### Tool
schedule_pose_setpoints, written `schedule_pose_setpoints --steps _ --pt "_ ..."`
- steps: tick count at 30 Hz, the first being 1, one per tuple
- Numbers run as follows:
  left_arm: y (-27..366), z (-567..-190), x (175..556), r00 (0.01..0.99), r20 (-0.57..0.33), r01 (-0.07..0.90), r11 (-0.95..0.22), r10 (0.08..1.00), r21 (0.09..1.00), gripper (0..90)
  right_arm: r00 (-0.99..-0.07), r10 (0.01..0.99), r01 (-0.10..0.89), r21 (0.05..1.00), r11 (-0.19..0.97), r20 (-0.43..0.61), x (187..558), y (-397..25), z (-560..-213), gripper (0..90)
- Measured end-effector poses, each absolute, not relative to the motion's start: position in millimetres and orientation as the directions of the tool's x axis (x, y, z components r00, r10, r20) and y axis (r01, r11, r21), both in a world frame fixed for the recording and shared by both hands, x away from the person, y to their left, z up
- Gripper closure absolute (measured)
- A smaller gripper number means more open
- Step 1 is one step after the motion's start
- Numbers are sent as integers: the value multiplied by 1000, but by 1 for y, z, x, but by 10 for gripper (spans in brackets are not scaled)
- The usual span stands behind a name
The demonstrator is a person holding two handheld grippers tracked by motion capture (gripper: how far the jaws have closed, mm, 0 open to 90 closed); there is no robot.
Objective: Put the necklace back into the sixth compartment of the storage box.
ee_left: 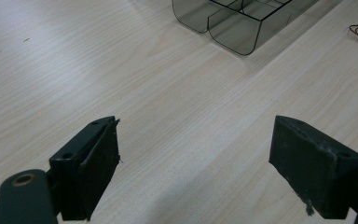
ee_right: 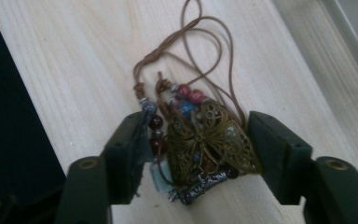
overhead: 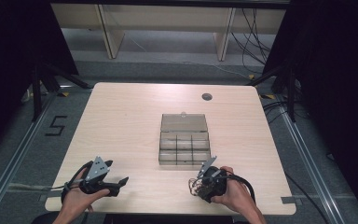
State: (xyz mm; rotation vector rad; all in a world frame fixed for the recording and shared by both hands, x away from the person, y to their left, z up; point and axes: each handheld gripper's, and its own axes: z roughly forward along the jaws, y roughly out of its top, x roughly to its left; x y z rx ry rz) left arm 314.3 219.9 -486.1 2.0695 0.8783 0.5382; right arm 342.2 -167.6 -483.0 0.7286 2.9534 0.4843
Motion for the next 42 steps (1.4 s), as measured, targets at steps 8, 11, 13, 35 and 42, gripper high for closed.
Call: schedule_pose_setpoints --steps 8,11,13,35,42 --pt "220 -486 314 667 68 398 -432 742 809 152 -903 426 419 313 852 52 345 -168 -479 721" --pt "220 -486 314 668 70 398 -435 741 808 152 -908 417 411 293 863 45 345 -166 -478 729" --pt "220 -486 314 668 70 398 -434 741 808 152 -911 411 405 294 866 46 345 -165 -477 734" --pt "219 -488 315 656 56 403 -413 752 816 152 -920 391 364 327 872 -19 347 -172 -416 812" --pt "219 -489 315 650 58 413 -417 758 810 152 -927 370 332 324 886 -59 353 -176 -382 812"
